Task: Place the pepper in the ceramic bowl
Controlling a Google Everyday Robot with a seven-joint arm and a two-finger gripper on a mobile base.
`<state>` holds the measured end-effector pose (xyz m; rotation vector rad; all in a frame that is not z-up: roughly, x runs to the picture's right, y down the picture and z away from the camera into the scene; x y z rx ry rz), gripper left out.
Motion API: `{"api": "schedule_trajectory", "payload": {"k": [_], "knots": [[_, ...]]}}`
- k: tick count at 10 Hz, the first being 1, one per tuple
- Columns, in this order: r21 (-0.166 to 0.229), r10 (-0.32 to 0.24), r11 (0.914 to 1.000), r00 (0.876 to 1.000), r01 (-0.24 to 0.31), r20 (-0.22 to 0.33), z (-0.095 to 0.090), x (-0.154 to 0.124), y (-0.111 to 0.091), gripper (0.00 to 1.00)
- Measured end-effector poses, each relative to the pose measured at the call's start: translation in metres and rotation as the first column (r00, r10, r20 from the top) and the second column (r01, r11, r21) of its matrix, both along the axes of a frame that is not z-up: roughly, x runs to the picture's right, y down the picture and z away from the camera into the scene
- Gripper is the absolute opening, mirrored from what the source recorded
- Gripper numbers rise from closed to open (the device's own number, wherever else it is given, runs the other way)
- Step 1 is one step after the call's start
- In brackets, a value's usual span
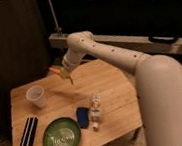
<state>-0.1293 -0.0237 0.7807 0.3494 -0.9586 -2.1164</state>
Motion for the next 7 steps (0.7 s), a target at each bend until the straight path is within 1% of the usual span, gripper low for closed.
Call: {"api": "schedule_trajectory", "payload": {"k": [2,3,4,5,6,7], "knots": [[-0.048,-0.027,0.9984,0.998,0.029,0.052,-0.046,-0.003,0.028,0.11],[-0.083,-0.047,0.9951,0.995,0.054,0.086,-0.070,-0.011,0.047,0.11],[-0.114,-0.072,0.9897,0.990,0.086,0.119,-0.089,-0.019,0.063,0.11],[-0.141,-0.104,0.9820,0.983,0.126,0.155,-0.106,-0.029,0.079,0.11],[-0.174,-0.135,0.9704,0.973,0.168,0.188,-0.124,-0.037,0.098,0.11],[-0.202,-0.156,0.9591,0.966,0.198,0.206,-0.138,-0.040,0.116,0.11]]}}
